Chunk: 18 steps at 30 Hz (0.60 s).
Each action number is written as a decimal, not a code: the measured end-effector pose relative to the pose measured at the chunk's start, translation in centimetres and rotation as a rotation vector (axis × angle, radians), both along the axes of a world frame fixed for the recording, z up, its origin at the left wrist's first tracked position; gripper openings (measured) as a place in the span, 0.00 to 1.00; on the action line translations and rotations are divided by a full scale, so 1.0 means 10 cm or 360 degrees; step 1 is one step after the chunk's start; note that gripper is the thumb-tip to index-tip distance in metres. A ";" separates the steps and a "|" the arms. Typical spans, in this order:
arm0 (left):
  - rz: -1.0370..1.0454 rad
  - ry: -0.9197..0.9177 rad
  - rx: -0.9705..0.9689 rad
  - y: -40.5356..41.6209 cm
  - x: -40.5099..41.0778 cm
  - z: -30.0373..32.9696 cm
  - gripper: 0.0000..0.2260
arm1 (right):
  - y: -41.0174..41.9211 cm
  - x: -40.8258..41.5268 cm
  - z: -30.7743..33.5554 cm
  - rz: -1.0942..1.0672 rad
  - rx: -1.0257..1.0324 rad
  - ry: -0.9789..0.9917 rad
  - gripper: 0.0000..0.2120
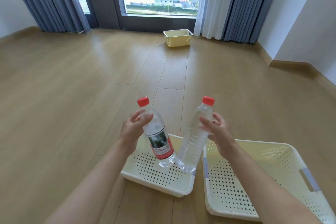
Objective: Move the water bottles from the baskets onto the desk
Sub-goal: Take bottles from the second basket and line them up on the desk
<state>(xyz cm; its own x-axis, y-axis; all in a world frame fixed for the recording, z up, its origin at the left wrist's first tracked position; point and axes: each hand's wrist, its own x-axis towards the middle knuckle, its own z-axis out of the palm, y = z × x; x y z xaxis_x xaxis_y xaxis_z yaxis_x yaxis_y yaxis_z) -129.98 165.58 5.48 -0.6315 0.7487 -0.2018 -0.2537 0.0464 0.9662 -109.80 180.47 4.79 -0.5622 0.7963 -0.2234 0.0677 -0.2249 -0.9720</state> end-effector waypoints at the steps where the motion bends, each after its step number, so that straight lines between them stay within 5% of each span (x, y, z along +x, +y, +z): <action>1: -0.0026 -0.0028 0.0053 -0.03 -0.01 0.05 0.46 | 0.01 0.01 0.04 0.0020 -0.0099 0.0102 0.43; 6: -0.0265 -0.0598 0.0356 -0.02 0.20 0.22 0.16 | -0.10 0.00 0.14 0.0354 -0.0600 0.0684 0.24; 10: -0.0341 -0.0750 0.0375 0.03 0.31 0.16 0.13 | -0.25 0.02 0.12 0.0643 -0.0927 0.0999 0.15; 18: -0.0348 -0.0697 0.0184 0.05 0.47 0.00 0.13 | -0.38 0.12 -0.05 0.0404 -0.0570 0.0352 0.20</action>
